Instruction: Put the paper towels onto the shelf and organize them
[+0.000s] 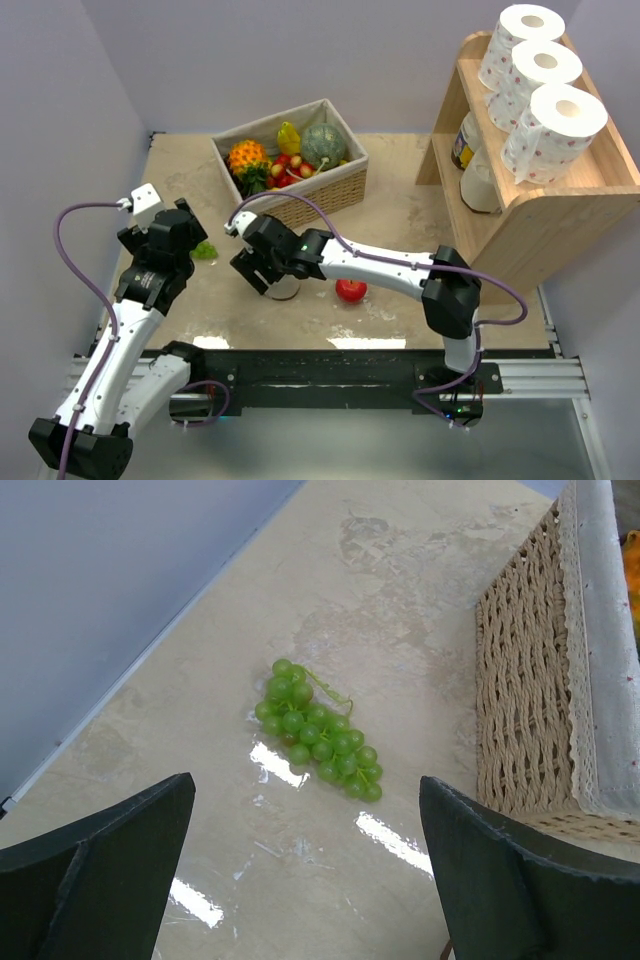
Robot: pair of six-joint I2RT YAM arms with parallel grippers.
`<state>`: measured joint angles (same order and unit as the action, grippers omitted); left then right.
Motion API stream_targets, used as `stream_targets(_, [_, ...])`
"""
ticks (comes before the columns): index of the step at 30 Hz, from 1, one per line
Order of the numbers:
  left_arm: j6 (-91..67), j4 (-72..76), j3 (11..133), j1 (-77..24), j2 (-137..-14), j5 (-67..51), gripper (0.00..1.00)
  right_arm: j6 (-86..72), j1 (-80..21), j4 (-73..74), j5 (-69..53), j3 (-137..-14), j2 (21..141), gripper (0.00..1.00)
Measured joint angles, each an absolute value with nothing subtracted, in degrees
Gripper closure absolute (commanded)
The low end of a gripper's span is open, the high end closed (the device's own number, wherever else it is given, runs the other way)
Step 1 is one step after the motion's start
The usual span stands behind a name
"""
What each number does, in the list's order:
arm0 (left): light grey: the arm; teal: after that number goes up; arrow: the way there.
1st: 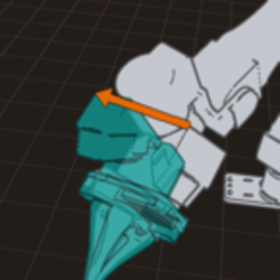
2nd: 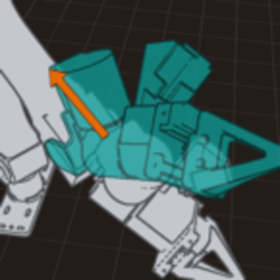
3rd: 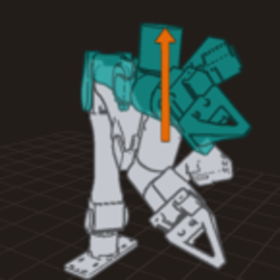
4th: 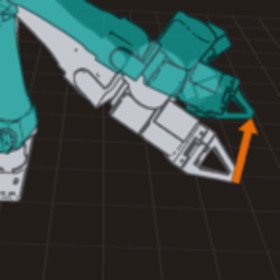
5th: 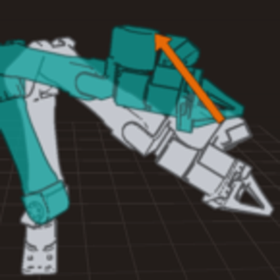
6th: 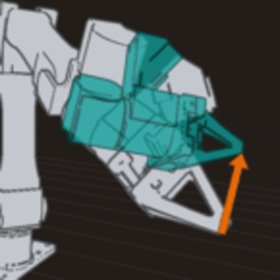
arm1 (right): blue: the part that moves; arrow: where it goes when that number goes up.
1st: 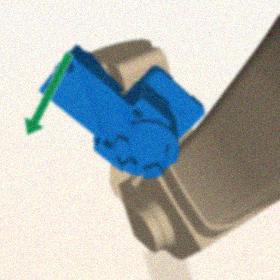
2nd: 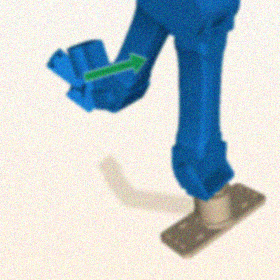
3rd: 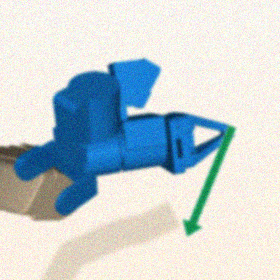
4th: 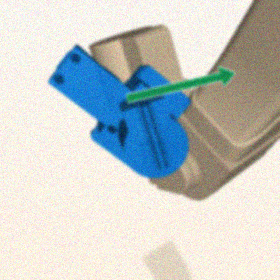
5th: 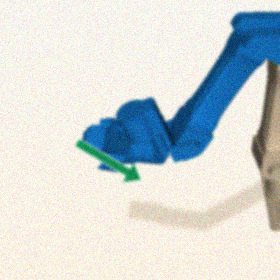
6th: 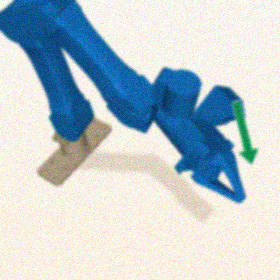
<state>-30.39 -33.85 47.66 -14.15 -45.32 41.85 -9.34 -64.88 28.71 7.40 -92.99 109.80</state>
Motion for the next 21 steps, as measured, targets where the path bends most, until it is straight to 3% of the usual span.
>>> stream_targets(21, [-30.4,-33.9,47.7,-14.2,-45.2,42.3,0.00,-8.6,-67.4,30.4,16.0,-95.4,115.7,0.37])
